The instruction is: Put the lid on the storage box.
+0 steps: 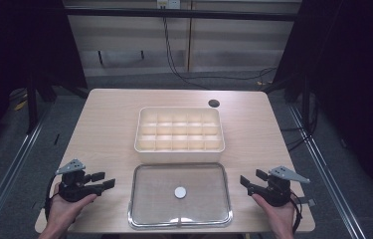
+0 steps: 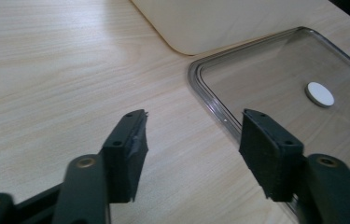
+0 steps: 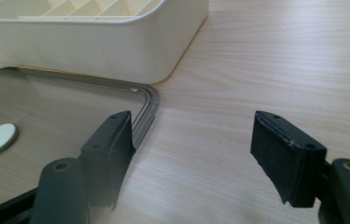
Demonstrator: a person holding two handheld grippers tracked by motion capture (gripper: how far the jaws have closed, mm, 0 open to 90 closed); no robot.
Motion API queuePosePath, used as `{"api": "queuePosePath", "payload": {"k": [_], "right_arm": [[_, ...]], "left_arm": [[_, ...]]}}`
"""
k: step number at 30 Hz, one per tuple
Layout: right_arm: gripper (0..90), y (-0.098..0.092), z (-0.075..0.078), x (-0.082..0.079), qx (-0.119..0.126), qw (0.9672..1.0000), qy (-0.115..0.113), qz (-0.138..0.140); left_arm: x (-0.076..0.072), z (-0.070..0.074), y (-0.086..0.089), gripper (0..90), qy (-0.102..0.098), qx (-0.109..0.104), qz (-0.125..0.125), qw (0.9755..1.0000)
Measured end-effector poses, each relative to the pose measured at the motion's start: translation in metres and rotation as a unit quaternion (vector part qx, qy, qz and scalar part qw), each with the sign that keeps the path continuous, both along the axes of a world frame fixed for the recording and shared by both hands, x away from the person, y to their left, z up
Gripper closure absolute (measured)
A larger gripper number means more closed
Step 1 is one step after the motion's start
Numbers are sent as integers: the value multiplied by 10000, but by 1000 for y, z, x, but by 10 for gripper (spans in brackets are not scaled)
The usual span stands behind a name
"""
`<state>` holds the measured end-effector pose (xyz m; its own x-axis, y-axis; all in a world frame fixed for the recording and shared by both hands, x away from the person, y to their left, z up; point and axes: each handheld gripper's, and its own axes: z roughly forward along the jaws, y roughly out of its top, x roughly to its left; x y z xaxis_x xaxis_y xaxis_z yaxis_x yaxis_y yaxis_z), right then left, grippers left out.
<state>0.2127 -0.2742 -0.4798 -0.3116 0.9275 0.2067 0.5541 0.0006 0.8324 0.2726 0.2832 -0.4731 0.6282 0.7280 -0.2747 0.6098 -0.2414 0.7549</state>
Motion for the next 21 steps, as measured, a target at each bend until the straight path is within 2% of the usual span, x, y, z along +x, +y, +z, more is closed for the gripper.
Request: {"api": "queuePosePath", "payload": {"k": [1,2,3,4,6,9,10,11,12,13,14,15,16,19,20,21], "right_arm": [[297,0,0,0,0,10000,0,0],[312,0,1,-1,34,10000,25,80],[312,0,1,-1,34,10000,25,80],[312,1,1,-2,46,10000,22,61],[315,1,3,-4,8,10000,-13,80],[330,2,4,-5,-59,10000,-43,42],[340,4,5,-5,73,10000,19,66],[340,4,5,-5,73,10000,19,66],[345,4,5,-5,88,9999,38,88],[354,5,6,-5,54,9999,22,140],[375,6,7,-3,-5,9997,95,232],[375,6,7,-3,-5,9997,95,232],[391,7,8,-2,72,9992,140,355],[410,10,12,-1,120,9990,187,387],[431,14,16,0,118,9982,306,505],[431,14,16,0,118,9982,306,505]], "left_arm": [[0,0,0,483,0,0,0,10000],[0,1,-1,522,-86,85,-143,9998],[0,1,-2,522,-125,120,-290,9994],[0,0,-3,523,-151,211,-331,9991],[-2,0,-6,533,-276,247,-384,9986],[-3,0,-7,548,-566,167,-386,9975],[-3,1,-7,524,-559,115,-363,9977],[-2,1,-7,524,-504,93,-365,9980],[-2,1,-6,518,-314,69,-303,9990],[-2,1,-6,486,-252,91,-236,9994],[-1,2,-6,503,-59,262,-232,9994],[-1,2,-6,490,-59,262,-232,9994],[-1,2,-6,439,125,149,-141,9997],[-2,4,-8,422,124,137,-180,9997],[-3,5,-10,412,124,192,-225,9995],[-3,6,-12,412,122,205,-262,9994]]}}
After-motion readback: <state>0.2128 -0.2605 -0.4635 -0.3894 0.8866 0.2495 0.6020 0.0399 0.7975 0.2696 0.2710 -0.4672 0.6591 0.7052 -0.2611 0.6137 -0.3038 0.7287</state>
